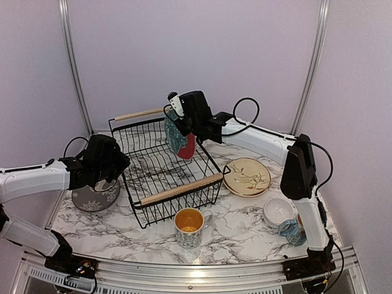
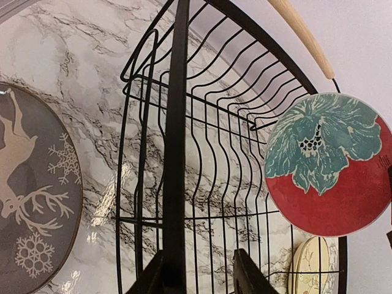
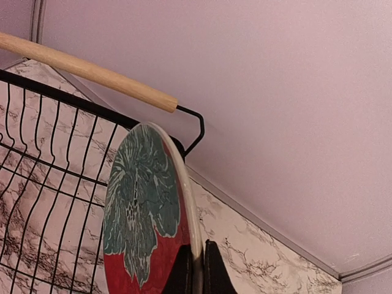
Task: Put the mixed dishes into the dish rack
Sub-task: Move the dish rack to the center of the board, then insert the plate into the dish rack.
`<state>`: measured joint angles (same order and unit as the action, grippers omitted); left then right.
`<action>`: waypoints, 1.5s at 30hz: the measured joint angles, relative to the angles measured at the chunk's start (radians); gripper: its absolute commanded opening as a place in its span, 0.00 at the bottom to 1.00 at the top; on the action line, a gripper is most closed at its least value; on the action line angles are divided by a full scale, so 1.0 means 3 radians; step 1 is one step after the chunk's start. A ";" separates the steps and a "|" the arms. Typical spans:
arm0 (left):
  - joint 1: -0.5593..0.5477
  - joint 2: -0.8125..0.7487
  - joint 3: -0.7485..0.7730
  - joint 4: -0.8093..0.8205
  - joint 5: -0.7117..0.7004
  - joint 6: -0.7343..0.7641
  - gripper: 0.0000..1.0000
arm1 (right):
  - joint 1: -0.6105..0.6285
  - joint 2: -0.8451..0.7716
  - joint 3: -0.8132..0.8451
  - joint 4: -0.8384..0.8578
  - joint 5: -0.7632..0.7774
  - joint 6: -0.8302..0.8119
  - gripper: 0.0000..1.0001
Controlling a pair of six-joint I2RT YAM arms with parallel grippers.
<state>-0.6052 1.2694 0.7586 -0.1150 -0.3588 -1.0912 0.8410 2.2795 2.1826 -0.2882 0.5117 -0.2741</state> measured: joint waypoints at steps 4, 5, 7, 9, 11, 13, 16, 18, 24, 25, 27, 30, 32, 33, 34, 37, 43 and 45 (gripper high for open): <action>0.0004 0.0070 0.0062 0.0104 0.0076 0.0019 0.57 | 0.0000 0.0000 -0.0004 0.0003 0.0062 -0.0011 0.00; 0.0004 0.0081 0.0086 0.0085 0.0094 0.0038 0.58 | 0.0005 0.0000 -0.0004 0.0013 0.0090 -0.0013 0.00; 0.0005 0.0099 0.0121 0.0055 0.0123 0.0071 0.60 | 0.0025 0.0001 -0.0004 0.0043 0.0186 -0.0022 0.00; 0.0005 0.0106 0.0151 0.0028 0.0145 0.0098 0.61 | 0.0067 0.0010 -0.0004 0.0108 0.0342 -0.0057 0.00; 0.0005 0.0107 0.0156 0.0017 0.0149 0.0121 0.61 | 0.0125 0.0025 -0.0005 0.0197 0.0496 -0.0128 0.00; 0.0005 0.0107 0.0156 0.0017 0.0148 0.0137 0.61 | 0.0201 0.0038 -0.0005 0.0300 0.0632 -0.0192 0.00; 0.0005 0.0104 0.0156 0.0015 0.0146 0.0151 0.61 | 0.0294 0.0043 -0.0005 0.0401 0.0729 -0.0228 0.00; 0.0005 0.0085 0.0155 0.0005 0.0144 0.0164 0.62 | 0.0340 0.0045 -0.0005 0.0435 0.0768 -0.0224 0.00; 0.0005 -0.0060 0.0155 -0.0032 0.0080 0.0216 0.62 | 0.0373 0.0045 -0.0064 0.0364 0.0795 -0.0052 0.00; 0.0005 -0.0100 0.0155 -0.0029 0.0069 0.0224 0.62 | 0.0367 0.0045 -0.0075 0.0326 0.0810 -0.0014 0.00; 0.0005 -0.0164 0.0155 -0.0015 0.0052 0.0235 0.62 | 0.0361 0.0046 -0.0108 0.0284 0.0839 0.0051 0.00; 0.0005 -0.0217 0.0155 0.0017 0.0029 0.0254 0.62 | 0.0361 0.0046 -0.0173 0.0281 0.0902 0.0113 0.00; 0.0005 -0.0226 0.0155 0.0019 0.0022 0.0271 0.62 | 0.0360 0.0051 -0.0198 0.0281 0.0937 0.0127 0.00; 0.0005 -0.0226 0.0155 0.0019 0.0019 0.0276 0.62 | 0.0360 0.0057 -0.0201 0.0281 0.0952 0.0127 0.00; 0.0005 -0.0226 0.0155 0.0018 0.0019 0.0281 0.62 | 0.0360 0.0064 -0.0200 0.0285 0.0971 0.0128 0.00; 0.0005 -0.0226 0.0155 0.0019 0.0019 0.0285 0.62 | 0.0360 0.0076 -0.0200 0.0308 0.1016 0.0126 0.00; 0.0005 -0.0226 0.0155 0.0019 0.0020 0.0301 0.62 | 0.0359 0.0150 -0.0198 0.0469 0.1122 0.0113 0.00; 0.0005 -0.0226 0.0155 0.0019 0.0020 0.0314 0.62 | 0.0360 0.0184 -0.0198 0.0530 0.1129 0.0099 0.00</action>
<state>-0.6037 1.2015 0.8051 -0.1093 -0.3527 -0.9970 0.9489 2.3348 2.1231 -0.1291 0.8505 -0.2443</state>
